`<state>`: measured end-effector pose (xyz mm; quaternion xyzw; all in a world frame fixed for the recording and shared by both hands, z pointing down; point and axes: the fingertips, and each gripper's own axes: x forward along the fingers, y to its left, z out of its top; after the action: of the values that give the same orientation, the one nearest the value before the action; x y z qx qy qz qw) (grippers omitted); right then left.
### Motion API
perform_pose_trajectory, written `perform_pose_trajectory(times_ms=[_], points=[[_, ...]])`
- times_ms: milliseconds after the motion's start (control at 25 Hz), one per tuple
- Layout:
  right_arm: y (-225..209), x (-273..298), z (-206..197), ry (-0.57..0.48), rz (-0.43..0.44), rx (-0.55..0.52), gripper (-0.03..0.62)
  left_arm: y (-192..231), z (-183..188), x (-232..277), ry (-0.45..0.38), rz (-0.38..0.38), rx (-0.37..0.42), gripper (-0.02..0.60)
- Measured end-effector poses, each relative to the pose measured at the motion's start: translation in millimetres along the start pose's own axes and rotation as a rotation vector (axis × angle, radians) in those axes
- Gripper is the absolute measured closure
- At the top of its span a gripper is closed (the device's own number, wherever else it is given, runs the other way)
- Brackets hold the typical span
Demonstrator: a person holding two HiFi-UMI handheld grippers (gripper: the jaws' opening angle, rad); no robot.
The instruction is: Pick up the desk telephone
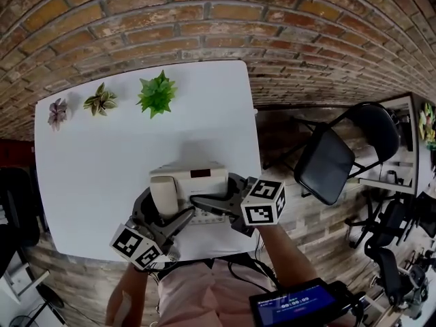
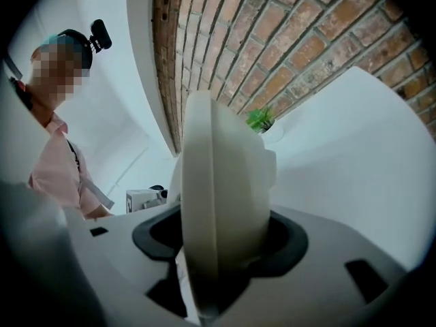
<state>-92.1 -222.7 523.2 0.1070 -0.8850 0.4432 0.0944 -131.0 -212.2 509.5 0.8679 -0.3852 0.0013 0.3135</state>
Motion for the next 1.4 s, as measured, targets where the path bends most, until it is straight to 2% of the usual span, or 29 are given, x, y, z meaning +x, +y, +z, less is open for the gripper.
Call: perform_pose_trajectory(times_ms=[400,880,1160,1400], points=[[57,-20,43,-0.019,0.017,-0.097,0.338,-40,53,-19,-0.038,0.024,0.024,0.152],[148,-72,98,-0.095,0.007,-0.24,0.338,-123,131,-39,-0.056,-0.002,0.138,0.158],[180,-98,107,-0.108,-0.012,-0.318,0.338,-158,147,-46,-0.079,-0.02,0.156,0.163],[191,-110,104,-0.113,-0.002,-0.332,0.339,-174,147,-50,-0.084,-0.011,0.163,0.164]])
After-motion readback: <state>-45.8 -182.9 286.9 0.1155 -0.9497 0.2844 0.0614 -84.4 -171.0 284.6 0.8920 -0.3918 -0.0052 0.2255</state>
